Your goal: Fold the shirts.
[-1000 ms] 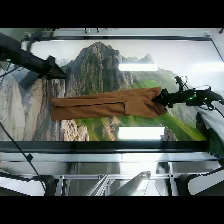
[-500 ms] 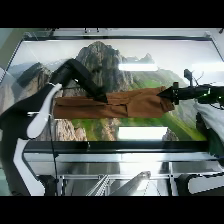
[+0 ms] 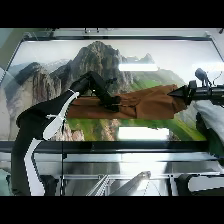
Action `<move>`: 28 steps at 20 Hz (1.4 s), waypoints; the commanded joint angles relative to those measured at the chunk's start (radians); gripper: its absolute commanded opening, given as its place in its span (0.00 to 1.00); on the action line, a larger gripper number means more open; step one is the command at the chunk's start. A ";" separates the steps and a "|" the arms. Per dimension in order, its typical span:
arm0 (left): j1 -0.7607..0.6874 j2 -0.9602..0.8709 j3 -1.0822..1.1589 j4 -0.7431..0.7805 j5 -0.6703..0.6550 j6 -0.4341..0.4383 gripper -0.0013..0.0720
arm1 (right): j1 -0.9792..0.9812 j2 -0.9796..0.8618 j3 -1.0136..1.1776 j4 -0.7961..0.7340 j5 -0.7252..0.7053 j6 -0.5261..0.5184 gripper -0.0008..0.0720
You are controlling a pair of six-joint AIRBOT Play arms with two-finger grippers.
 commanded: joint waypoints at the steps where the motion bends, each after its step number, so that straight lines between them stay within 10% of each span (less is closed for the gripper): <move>1: -0.008 0.000 0.005 -0.085 -0.051 0.019 0.04 | -0.003 0.009 0.001 0.081 0.075 -0.005 0.03; 9: 0.311 0.330 0.136 -0.150 0.297 0.107 0.04 | 0.363 0.182 0.001 0.114 -0.326 0.044 0.03; 15: 0.641 0.673 -0.265 -0.150 0.304 0.189 0.04 | 0.882 0.078 0.034 0.204 -0.961 0.043 0.03; 21: 0.830 0.886 -0.664 -0.151 0.201 0.264 0.04 | 1.157 -0.262 0.338 0.229 -1.176 0.030 0.03; 22: 0.837 0.907 -0.709 -0.152 0.178 0.265 0.04 | 1.174 -0.298 0.375 0.229 -1.193 0.028 0.13; 23: 0.838 0.923 -0.744 -0.152 0.159 0.274 0.04 | 1.180 -0.325 0.410 0.229 -1.184 0.028 0.59; 24: 0.837 0.934 -0.774 -0.156 0.141 0.281 0.04 | 1.176 -0.333 0.429 0.228 -1.171 0.027 0.83; 28: 0.798 0.944 -0.829 -0.154 0.102 0.290 0.04 | 1.086 -0.245 0.432 0.097 -0.986 0.027 0.83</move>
